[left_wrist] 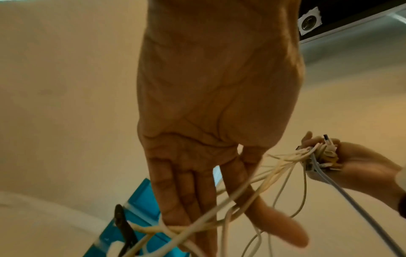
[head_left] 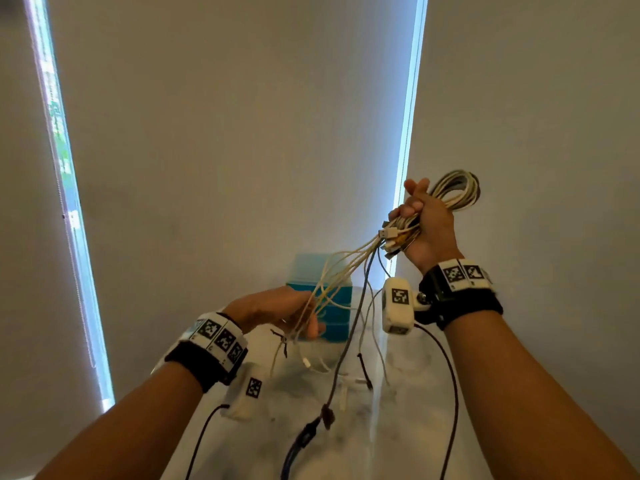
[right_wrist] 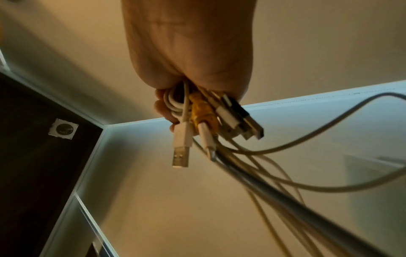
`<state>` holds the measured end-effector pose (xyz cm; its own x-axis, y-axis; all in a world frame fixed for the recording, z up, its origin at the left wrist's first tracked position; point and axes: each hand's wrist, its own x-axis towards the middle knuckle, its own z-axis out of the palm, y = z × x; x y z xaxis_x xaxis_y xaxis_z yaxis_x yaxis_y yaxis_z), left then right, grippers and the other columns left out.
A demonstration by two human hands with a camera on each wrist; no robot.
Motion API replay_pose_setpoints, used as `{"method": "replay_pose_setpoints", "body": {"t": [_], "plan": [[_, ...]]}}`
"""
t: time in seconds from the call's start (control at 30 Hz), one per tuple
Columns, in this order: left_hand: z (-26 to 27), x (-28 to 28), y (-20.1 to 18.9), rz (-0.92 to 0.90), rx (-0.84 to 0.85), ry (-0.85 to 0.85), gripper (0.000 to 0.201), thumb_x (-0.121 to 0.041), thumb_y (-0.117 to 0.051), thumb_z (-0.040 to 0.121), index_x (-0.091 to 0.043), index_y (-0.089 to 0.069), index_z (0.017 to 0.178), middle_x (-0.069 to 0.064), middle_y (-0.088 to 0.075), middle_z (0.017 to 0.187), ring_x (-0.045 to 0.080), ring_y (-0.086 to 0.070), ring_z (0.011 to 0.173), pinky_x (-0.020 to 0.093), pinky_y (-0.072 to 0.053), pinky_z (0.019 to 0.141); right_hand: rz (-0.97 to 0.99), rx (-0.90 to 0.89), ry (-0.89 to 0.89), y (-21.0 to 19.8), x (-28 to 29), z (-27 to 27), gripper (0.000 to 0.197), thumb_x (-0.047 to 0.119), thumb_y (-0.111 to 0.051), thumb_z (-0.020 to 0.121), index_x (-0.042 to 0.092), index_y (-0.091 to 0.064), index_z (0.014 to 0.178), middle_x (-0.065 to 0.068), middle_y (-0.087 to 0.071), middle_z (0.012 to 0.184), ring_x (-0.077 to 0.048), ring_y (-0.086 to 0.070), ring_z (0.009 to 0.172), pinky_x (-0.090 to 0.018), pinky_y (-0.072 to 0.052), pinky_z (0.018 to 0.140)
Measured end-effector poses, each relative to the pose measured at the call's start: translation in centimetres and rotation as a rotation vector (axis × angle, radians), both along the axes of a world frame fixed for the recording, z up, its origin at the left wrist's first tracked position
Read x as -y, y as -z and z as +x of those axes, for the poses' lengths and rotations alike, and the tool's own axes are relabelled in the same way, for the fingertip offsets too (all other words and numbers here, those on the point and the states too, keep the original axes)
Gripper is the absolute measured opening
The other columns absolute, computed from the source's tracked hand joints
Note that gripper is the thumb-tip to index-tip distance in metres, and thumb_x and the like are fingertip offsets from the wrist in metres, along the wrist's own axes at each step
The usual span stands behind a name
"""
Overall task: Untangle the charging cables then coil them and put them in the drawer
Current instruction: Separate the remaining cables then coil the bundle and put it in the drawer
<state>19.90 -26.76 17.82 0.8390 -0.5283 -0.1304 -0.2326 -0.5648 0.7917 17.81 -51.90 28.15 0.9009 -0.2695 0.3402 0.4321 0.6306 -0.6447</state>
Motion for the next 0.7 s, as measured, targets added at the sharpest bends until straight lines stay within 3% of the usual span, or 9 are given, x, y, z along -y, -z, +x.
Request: {"method": "replay_pose_setpoints", "body": {"t": [0.1, 0.17, 0.27, 0.37, 0.43, 0.5, 0.6, 0.67, 0.7], "plan": [[-0.4, -0.7, 0.0, 0.095, 0.153, -0.018, 0.036, -0.043, -0.068, 0.102, -0.011, -0.082, 0.092, 0.004, -0.082, 0.084, 0.017, -0.075, 0.075, 0.025, -0.061, 0.074, -0.031, 0.001, 0.025, -0.1, -0.8, -0.4, 0.016, 0.023, -0.061, 0.110, 0.010, -0.070, 0.110, 0.008, -0.048, 0.054, -0.007, -0.052, 0.046, -0.029, -0.055, 0.063], [-1.0, -1.1, 0.2, -0.075, 0.197, -0.036, 0.039, -0.048, -0.075, 0.097, -0.012, -0.081, 0.108, 0.010, -0.082, 0.097, 0.023, -0.076, 0.075, 0.030, -0.063, 0.073, -0.024, -0.005, 0.029, 0.0, -0.8, -0.5, 0.017, 0.026, -0.063, 0.109, 0.010, -0.070, 0.110, 0.008, -0.049, 0.055, -0.007, -0.052, 0.047, -0.028, -0.055, 0.063], [-1.8, -2.1, 0.9, -0.388, 0.002, -0.026, 0.048, -0.053, -0.054, 0.108, -0.016, -0.069, 0.135, 0.004, -0.080, 0.121, 0.035, -0.078, 0.081, 0.041, -0.064, 0.078, -0.003, -0.006, 0.034, -0.3, -0.2, -0.6, 0.020, 0.029, -0.063, 0.108, 0.010, -0.069, 0.111, 0.009, -0.049, 0.056, -0.006, -0.052, 0.047, -0.027, -0.055, 0.063], [-2.3, -2.2, 1.3, -0.447, -0.042, -0.025, 0.045, -0.048, -0.042, 0.114, -0.016, -0.063, 0.138, 0.000, -0.079, 0.125, 0.040, -0.079, 0.088, 0.041, -0.064, 0.078, -0.030, -0.011, 0.044, -0.6, 0.0, -0.5, 0.019, 0.027, -0.064, 0.109, 0.010, -0.070, 0.112, 0.009, -0.049, 0.056, -0.007, -0.052, 0.047, -0.028, -0.056, 0.062], [-2.3, -1.7, 1.5, -0.374, 0.073, -0.028, 0.040, -0.040, -0.064, 0.107, -0.010, -0.056, 0.132, 0.001, -0.081, 0.118, 0.039, -0.080, 0.083, 0.035, -0.063, 0.065, -0.058, -0.013, 0.048, -0.6, -0.3, -0.3, 0.018, 0.027, -0.064, 0.109, 0.010, -0.070, 0.111, 0.009, -0.049, 0.056, -0.007, -0.052, 0.047, -0.028, -0.056, 0.063], [-2.0, -1.3, 1.6, -0.279, 0.168, -0.020, 0.057, -0.035, -0.085, 0.091, -0.015, -0.048, 0.129, 0.003, -0.079, 0.118, 0.031, -0.080, 0.086, 0.035, -0.064, 0.063, -0.079, -0.009, 0.046, -0.7, -0.7, -0.2, 0.019, 0.028, -0.064, 0.109, 0.010, -0.070, 0.111, 0.009, -0.049, 0.056, -0.007, -0.052, 0.047, -0.028, -0.056, 0.064], [-1.0, -1.5, 2.2, -0.168, 0.270, 0.057, 0.082, -0.057, -0.097, 0.069, -0.043, -0.048, 0.134, -0.004, -0.066, 0.140, 0.016, -0.073, 0.117, 0.043, -0.063, 0.097, -0.112, 0.002, 0.039, -1.0, -0.4, -0.5, 0.020, 0.029, -0.063, 0.110, 0.010, -0.069, 0.113, 0.009, -0.048, 0.056, -0.007, -0.052, 0.048, -0.028, -0.057, 0.065], [-0.9, -1.8, 2.5, -0.073, 0.348, 0.060, 0.081, -0.083, -0.082, 0.068, -0.052, -0.055, 0.137, -0.013, -0.048, 0.158, 0.009, -0.051, 0.142, 0.042, -0.040, 0.123, -0.119, 0.010, 0.043, -1.1, 0.2, -0.6, 0.021, 0.028, -0.062, 0.109, 0.010, -0.069, 0.116, 0.009, -0.049, 0.056, -0.007, -0.053, 0.048, -0.028, -0.057, 0.065], [-1.0, -1.9, 2.8, -0.027, 0.370, 0.045, 0.078, -0.092, -0.070, 0.070, -0.050, -0.062, 0.136, -0.018, -0.035, 0.166, 0.008, -0.034, 0.152, 0.042, -0.023, 0.130, -0.114, 0.012, 0.048, -1.2, 0.5, -0.6, 0.021, 0.027, -0.063, 0.109, 0.010, -0.069, 0.117, 0.009, -0.049, 0.057, -0.007, -0.052, 0.049, -0.028, -0.056, 0.066]]}}
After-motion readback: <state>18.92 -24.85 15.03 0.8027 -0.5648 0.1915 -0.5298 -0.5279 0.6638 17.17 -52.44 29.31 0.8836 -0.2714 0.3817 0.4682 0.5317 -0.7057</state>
